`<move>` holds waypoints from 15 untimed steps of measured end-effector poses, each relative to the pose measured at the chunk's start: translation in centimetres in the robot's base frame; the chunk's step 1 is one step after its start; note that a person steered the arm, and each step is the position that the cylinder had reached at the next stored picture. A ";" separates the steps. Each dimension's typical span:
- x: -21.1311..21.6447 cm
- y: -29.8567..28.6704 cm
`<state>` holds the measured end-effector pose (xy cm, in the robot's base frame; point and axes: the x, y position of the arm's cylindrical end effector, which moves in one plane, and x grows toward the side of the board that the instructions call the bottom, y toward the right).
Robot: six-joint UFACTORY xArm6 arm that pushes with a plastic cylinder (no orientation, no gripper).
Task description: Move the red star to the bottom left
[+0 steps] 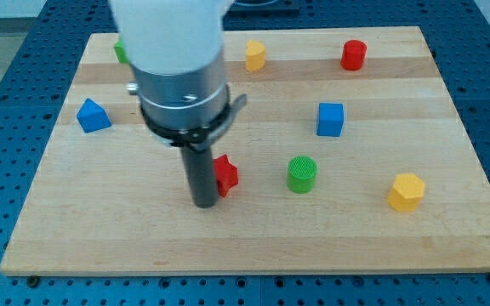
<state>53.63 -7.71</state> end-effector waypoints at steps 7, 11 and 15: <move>-2.1 -8.5; -7.6 -4.0; -13.0 -5.7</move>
<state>40.63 -13.46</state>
